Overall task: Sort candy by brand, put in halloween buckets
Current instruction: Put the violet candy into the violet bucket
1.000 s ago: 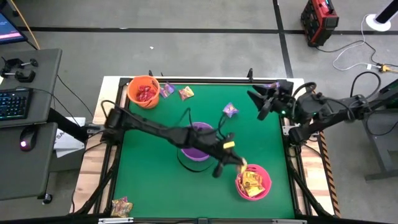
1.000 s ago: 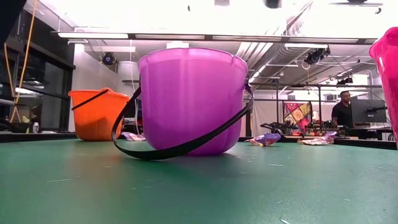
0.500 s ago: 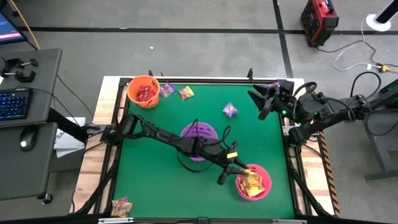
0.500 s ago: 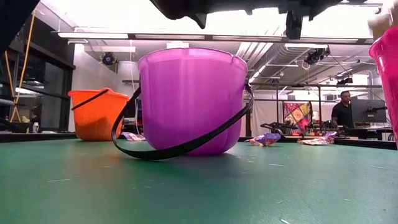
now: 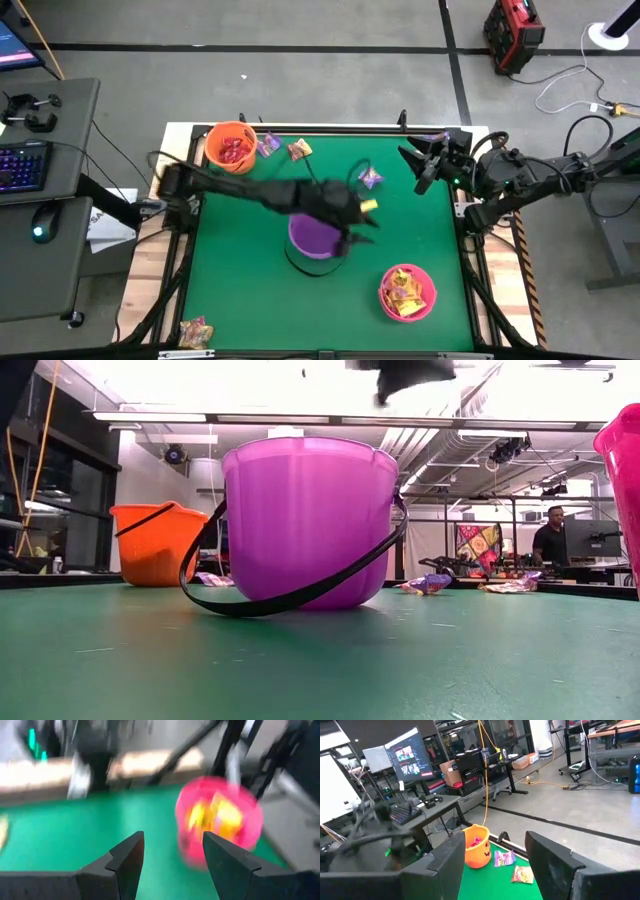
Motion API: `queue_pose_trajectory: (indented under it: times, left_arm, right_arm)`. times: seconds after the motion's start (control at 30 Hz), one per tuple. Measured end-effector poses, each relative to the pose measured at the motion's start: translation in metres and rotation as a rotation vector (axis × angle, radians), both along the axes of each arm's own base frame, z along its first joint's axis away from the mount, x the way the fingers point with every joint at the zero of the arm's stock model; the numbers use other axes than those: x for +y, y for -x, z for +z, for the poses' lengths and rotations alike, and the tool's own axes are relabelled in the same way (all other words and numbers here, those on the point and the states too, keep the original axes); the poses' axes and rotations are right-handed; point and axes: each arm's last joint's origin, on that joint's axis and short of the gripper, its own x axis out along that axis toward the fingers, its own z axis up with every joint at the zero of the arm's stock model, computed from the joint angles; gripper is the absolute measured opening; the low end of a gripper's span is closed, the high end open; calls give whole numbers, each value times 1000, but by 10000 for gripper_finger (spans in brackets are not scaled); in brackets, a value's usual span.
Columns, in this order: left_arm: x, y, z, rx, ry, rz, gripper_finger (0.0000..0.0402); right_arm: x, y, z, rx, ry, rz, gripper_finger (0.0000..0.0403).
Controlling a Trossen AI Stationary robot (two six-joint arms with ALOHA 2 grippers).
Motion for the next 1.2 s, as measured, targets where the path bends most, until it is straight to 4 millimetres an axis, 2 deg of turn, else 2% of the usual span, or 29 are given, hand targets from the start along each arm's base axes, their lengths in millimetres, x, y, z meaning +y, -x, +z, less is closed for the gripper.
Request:
queue_pose_trajectory:
  times: [0.17, 0.23, 0.3, 0.4, 0.5, 0.63, 0.73, 0.97, 1.2]
  left_arm:
    - [45, 57, 22, 350, -10, 102, 193]
    - [58, 80, 23, 464, 1, 142, 193]
    - [63, 103, 18, 509, 30, 167, 193]
    - [65, 138, 13, 421, 102, 229, 191]
    - [67, 172, 4, 282, 219, 337, 191]
    - [69, 206, -9, 148, 346, 515, 191]
    - [71, 221, -5, 78, 418, 589, 191]
    - [82, 237, 23, -100, 429, 670, 191]
    - [95, 241, 37, -154, 311, 687, 191]
  right_arm:
    - [-1, 0, -1, 11, 5, -21, 201]
    - [-1, 1, -2, 16, 8, -40, 201]
    - [-2, 2, -2, 6, -12, -79, 201]
    - [-4, 3, -8, 3, -71, -120, 201]
    - [-10, 2, -21, 28, -205, -127, 201]
    - [-33, -6, -48, 173, -432, -184, 201]
    - [-59, -21, -69, 326, -566, -224, 201]
    - [-129, -60, -125, 614, -774, -278, 201]
    - [-169, -86, -187, 786, -983, -287, 201]
